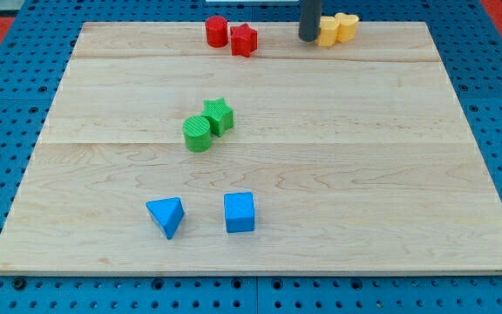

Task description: Move the red blocks towards the top left corner

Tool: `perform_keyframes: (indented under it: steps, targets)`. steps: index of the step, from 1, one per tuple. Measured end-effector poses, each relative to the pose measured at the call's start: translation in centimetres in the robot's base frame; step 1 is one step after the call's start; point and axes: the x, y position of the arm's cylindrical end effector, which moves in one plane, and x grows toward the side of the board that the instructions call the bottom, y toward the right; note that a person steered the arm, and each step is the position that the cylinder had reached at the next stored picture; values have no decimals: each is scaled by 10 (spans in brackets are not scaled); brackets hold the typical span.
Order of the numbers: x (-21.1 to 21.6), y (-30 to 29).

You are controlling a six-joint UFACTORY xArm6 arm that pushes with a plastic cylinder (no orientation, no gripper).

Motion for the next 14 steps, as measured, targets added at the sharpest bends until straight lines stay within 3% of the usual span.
perform_keyframes:
  steps: [2, 3, 6, 7, 8, 9, 10, 11, 12, 14]
  targets:
    - [5, 8]
    - [48, 8]
    - [-25, -150]
    - [-30, -200]
    - [-27, -215]
    - [-26, -120]
    - [-11, -82]
    - [-9, -124]
    - [31, -124]
    - [49, -170]
